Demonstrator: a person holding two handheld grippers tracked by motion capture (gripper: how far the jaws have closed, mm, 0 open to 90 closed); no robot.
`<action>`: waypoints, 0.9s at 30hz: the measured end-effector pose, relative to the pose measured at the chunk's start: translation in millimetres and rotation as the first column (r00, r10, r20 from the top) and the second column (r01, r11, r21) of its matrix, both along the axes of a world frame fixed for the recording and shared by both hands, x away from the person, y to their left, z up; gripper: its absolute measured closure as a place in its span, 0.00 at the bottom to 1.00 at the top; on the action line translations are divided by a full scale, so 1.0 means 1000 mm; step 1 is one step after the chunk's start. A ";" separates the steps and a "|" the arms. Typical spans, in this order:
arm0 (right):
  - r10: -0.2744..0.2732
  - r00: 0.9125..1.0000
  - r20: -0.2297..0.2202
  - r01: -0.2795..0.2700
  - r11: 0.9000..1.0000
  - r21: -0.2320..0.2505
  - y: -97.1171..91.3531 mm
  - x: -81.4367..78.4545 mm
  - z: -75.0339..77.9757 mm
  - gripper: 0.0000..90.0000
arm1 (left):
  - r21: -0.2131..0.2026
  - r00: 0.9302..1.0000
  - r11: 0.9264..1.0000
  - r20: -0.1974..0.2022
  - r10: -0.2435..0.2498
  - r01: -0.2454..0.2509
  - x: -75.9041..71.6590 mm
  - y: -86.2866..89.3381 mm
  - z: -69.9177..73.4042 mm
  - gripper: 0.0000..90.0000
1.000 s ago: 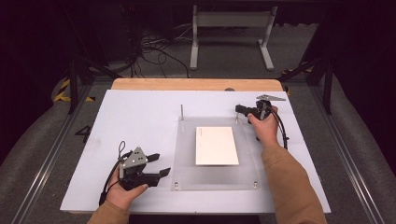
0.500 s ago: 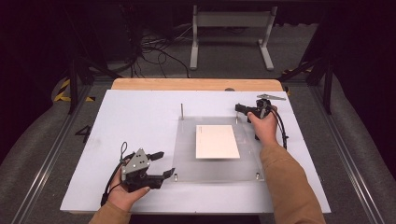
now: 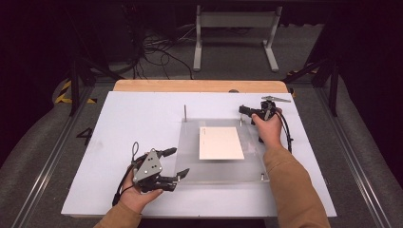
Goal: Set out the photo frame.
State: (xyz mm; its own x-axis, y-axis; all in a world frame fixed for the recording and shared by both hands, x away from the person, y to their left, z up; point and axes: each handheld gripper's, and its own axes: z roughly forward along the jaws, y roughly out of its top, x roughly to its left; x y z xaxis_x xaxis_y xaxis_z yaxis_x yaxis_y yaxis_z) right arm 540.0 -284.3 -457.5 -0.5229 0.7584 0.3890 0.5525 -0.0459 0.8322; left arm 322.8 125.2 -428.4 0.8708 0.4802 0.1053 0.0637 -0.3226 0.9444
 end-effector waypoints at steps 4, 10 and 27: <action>0.000 1.000 -0.005 0.000 1.000 0.007 0.000 0.000 0.000 0.95 | -0.002 1.000 1.000 0.012 -0.003 0.003 0.006 -0.006 -0.004 0.23; -0.002 1.000 -0.010 0.002 1.000 0.022 -0.001 0.000 -0.001 0.94 | -0.020 0.999 0.999 0.023 -0.031 0.032 0.010 -0.011 -0.006 0.24; -0.002 1.000 -0.006 0.002 1.000 0.023 0.000 -0.003 -0.001 0.93 | -0.001 0.995 0.998 0.074 -0.063 0.063 0.008 -0.012 -0.006 0.51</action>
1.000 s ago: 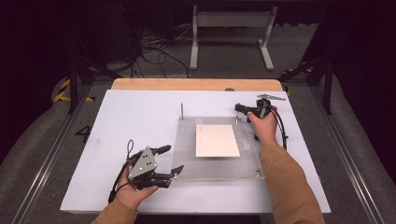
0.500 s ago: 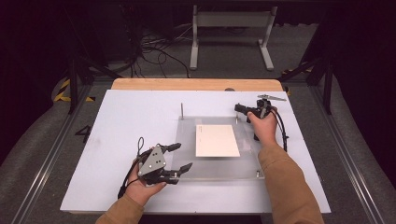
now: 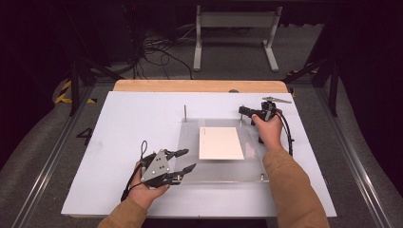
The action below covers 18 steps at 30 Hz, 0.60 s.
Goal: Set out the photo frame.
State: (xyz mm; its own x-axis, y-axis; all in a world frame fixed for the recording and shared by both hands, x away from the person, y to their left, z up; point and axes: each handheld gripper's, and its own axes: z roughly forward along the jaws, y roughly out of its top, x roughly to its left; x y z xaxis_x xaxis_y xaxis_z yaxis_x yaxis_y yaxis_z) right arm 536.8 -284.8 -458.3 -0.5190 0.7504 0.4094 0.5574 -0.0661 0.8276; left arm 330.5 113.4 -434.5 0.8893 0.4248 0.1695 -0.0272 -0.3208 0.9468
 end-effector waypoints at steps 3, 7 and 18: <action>-0.007 1.000 -0.009 0.007 1.000 -0.010 0.000 -0.002 0.002 0.91 | 0.000 1.000 1.000 0.001 -0.001 0.001 0.000 0.000 0.001 0.51; -0.013 1.000 -0.015 0.012 0.999 -0.049 0.000 -0.006 0.005 0.85 | -0.004 1.000 1.000 -0.007 -0.001 0.001 0.001 0.000 0.002 0.52; -0.022 0.996 0.086 0.028 0.997 -0.071 -0.030 -0.037 0.024 0.64 | 0.010 1.000 1.000 -0.026 -0.004 0.004 0.005 0.000 0.012 0.52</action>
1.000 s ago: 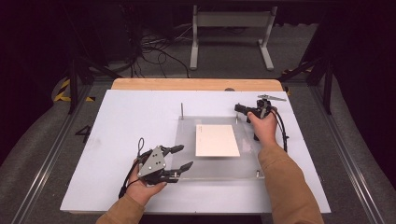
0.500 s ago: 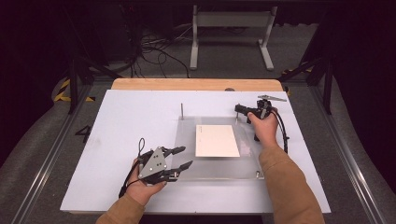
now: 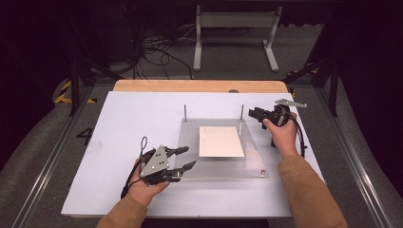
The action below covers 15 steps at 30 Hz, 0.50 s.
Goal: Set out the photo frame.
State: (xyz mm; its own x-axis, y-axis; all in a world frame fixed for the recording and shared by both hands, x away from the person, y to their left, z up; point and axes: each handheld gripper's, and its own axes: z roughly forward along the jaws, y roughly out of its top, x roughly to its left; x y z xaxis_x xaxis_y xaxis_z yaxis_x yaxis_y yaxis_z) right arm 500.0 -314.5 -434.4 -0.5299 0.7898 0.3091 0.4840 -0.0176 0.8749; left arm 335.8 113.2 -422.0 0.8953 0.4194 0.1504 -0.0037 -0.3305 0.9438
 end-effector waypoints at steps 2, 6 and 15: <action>0.014 1.000 0.027 -0.013 0.999 -0.044 -0.001 -0.008 0.007 0.62 | 0.020 1.000 1.000 0.005 0.002 -0.002 -0.001 -0.001 0.003 0.54; 0.045 0.996 0.079 -0.041 0.998 -0.049 -0.005 -0.024 0.021 0.58 | 0.018 1.000 1.000 0.000 0.002 -0.002 0.000 0.000 0.005 0.55; 0.110 0.978 0.176 -0.092 0.990 -0.109 -0.018 -0.073 0.048 0.52 | 0.008 1.000 1.000 -0.017 0.002 -0.002 0.003 0.000 0.009 0.55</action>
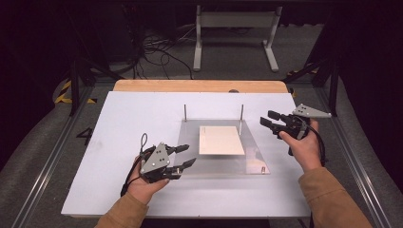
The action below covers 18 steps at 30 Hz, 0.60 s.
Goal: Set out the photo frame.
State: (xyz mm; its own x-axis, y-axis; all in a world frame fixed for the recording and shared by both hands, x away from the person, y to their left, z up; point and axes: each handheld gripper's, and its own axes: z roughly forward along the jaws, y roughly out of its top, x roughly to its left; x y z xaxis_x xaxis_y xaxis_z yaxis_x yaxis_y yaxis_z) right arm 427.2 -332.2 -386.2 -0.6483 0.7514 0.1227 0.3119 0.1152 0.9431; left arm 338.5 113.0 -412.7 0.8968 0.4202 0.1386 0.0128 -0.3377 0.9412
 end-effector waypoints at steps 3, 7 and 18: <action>0.036 0.999 0.032 -0.036 0.999 -0.020 -0.003 -0.017 0.011 0.52 | 0.000 1.000 1.000 -0.008 0.004 -0.004 0.001 0.000 0.002 0.55; 0.079 0.995 0.068 -0.075 0.996 -0.049 -0.004 -0.036 0.020 0.49 | 0.001 1.000 1.000 -0.017 0.004 -0.004 0.002 0.000 0.005 0.55; 0.158 0.979 0.133 -0.138 0.980 -0.143 -0.006 -0.084 0.023 0.46 | 0.018 0.999 1.000 -0.031 0.020 -0.019 0.002 -0.001 0.011 0.55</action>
State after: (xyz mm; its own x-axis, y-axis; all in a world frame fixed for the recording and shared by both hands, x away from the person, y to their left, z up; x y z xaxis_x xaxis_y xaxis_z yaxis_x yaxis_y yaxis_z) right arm 343.1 -338.4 -363.4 -0.7571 0.6492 -0.0733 0.1452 0.2766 0.9500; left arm 340.8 111.6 -401.3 0.8925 0.4352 0.1185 0.0485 -0.3538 0.9341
